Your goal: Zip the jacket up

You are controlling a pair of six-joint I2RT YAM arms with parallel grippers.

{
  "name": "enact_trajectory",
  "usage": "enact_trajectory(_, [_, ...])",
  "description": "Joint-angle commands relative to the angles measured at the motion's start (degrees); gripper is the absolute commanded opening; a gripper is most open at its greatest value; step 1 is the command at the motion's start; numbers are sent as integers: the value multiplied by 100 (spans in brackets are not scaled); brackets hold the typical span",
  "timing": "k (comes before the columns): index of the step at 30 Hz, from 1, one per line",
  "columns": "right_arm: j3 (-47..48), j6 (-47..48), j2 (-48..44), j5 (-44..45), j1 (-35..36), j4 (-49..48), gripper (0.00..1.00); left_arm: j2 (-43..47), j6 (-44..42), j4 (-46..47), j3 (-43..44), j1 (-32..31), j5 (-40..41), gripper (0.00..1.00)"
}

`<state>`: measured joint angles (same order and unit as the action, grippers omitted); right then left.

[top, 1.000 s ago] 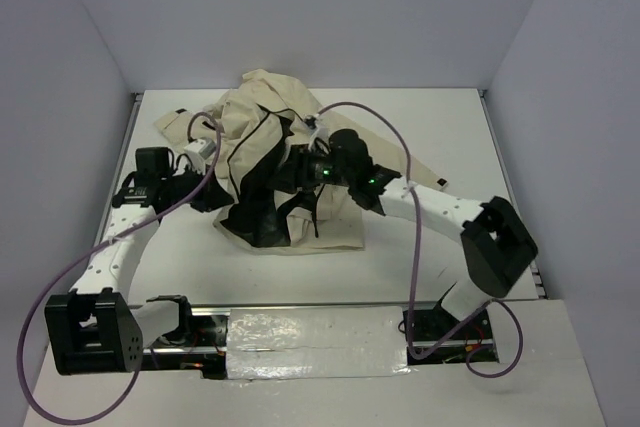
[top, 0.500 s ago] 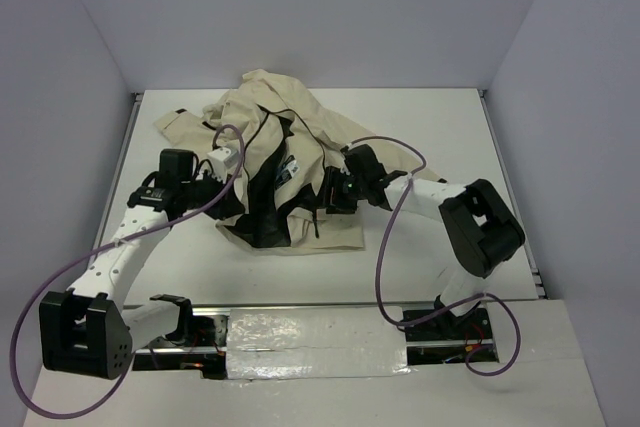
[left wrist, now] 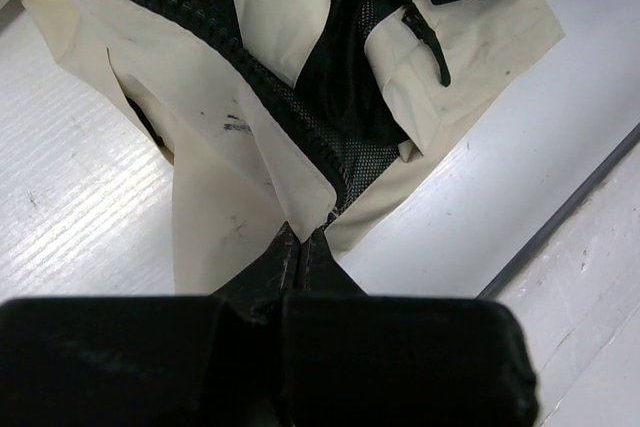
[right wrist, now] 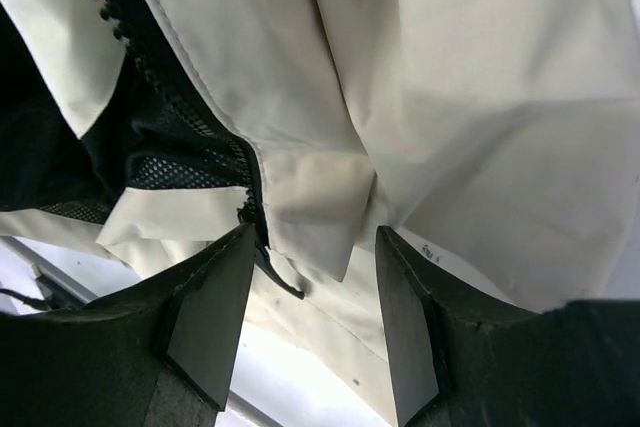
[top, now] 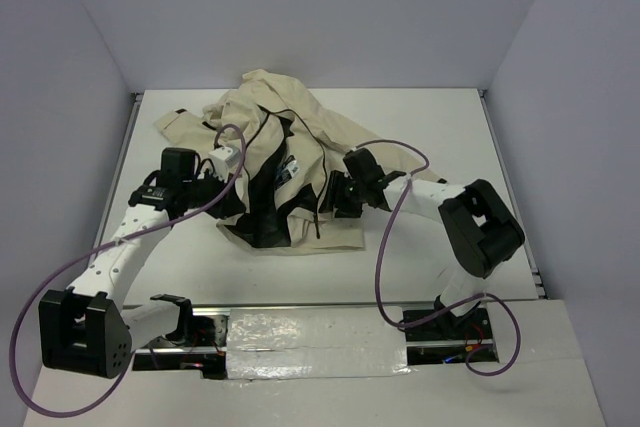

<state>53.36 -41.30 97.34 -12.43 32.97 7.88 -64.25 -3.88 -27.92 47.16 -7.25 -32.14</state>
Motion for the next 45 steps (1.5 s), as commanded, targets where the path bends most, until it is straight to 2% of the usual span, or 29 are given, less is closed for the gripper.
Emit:
enact_trajectory(1, [157, -36, 13, 267, 78, 100, 58, -53, 89, 32, 259, -40, -29, 0])
enact_trajectory(13, [456, 17, 681, 65, 78, -225, 59, -35, 46, 68, 224, -84, -29, 0])
enact_trajectory(15, [456, -10, 725, 56, 78, -295, 56, -18, 54, 68, 215, -75, -20, 0])
enact_trajectory(18, [447, -80, 830, -75, 78, -445, 21, -9, 115, 103, 180, -84, -38, 0])
enact_trajectory(19, [447, -80, 848, -102, 78, -454, 3, 0, 133, 111, 171, -84, -38, 0])
enact_trajectory(20, [429, -80, 839, -146, 87, -463, 0, 9, 124, 112, 171, -84, -38, 0])
enact_trajectory(26, [324, 385, 200, -304, 95, -647, 0, 35, 19, 50, 197, -102, -47, 0])
enact_trajectory(29, [122, 728, -188, -620, 104, -1094, 0, 26, -86, 15, 241, -137, -108, 0])
enact_trajectory(35, [-502, 1255, -1058, -1806, 104, -2290, 0, 0, -446, -266, 443, -268, -310, 0])
enact_trajectory(41, [-660, 1361, -1296, -2878, 104, -3177, 0, 79, -851, -600, 646, -383, -609, 0])
enact_trajectory(45, [-670, 1090, -1226, -3529, 209, -4011, 0, 220, -878, -408, 655, -400, -986, 0])
